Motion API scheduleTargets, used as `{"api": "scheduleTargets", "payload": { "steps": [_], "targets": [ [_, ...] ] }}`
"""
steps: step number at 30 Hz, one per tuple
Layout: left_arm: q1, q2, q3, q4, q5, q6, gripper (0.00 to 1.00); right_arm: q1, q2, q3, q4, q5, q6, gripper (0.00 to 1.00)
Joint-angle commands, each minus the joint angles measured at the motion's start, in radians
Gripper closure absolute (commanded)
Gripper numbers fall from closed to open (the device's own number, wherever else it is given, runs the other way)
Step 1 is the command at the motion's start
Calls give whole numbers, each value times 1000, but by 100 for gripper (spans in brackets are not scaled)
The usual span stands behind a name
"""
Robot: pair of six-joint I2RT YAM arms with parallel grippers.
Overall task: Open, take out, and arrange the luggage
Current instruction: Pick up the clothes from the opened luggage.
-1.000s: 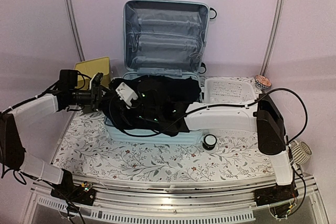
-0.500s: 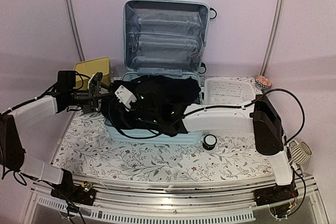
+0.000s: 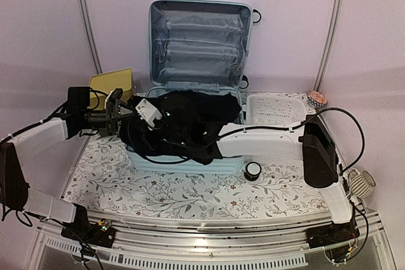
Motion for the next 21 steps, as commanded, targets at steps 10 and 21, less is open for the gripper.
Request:
{"api": "scheduleTargets", "payload": {
  "steps": [10,21],
  "targets": [
    [-17,3,12,-13,25,-3,13,55,76,169,19,-81,-89,97],
    [-31,19,7,-13,16,-2,37,57,165,194,-22,-52,-70,96]
  ]
}}
